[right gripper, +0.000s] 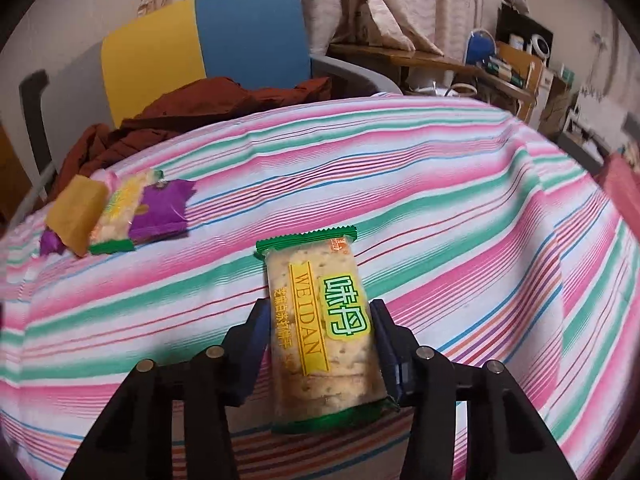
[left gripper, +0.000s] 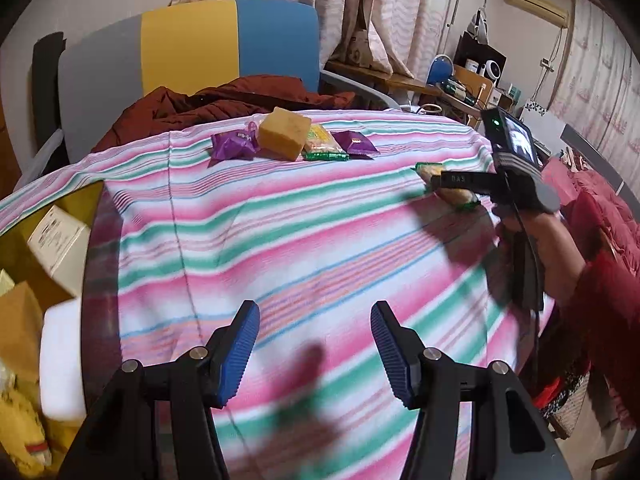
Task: Organize objects
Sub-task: 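Grasp the WEIDAN cracker pack with the right gripper, then grasp a yellow sponge with the left gripper while the right gripper holds the cracker pack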
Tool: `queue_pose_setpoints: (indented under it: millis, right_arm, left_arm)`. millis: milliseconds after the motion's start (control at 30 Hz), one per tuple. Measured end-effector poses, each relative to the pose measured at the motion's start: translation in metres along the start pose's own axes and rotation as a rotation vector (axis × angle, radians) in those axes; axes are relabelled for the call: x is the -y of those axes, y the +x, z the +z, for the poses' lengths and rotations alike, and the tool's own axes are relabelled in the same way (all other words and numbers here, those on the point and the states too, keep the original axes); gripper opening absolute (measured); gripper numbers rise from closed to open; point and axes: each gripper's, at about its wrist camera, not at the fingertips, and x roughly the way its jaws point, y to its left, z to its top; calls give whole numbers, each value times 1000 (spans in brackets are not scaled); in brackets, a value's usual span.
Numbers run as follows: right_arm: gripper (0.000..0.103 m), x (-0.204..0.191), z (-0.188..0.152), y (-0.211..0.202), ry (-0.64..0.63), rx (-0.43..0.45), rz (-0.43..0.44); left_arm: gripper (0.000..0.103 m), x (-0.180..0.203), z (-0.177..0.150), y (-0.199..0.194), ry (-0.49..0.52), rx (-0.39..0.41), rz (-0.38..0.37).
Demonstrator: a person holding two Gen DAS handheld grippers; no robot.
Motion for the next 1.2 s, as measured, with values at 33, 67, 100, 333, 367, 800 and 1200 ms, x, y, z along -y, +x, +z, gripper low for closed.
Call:
queue_pose_setpoints:
  millis: [33,67,100,333,367,800,1200]
  right_arm:
    - [50,0,-1,0,12,1,8]
    - [50,-2,-3,0,21,4,12]
    - [50,-3,-4,-1,23,11,8]
    - [50,-17,-9,0,-27,24,-45]
    - [50,-18,-9,0,-31,29,-49]
    - [50,-14,-13,1,-20,60,-43]
    - [50,-13,-14,2,-8,76,-39]
  left_arm:
    - [59,0,5,4,-4,-3,-4]
    - [59,0,10,8,-5,-8,-3]
    - [59,0,15,13,-3,-14,3]
    - [69,-2,64,52,23,-19,58]
    - [69,-3,72,57,28,-14,65]
    - [70,-5,168,146,176,3,228]
    - [69,-9,169,182,171,-4,216]
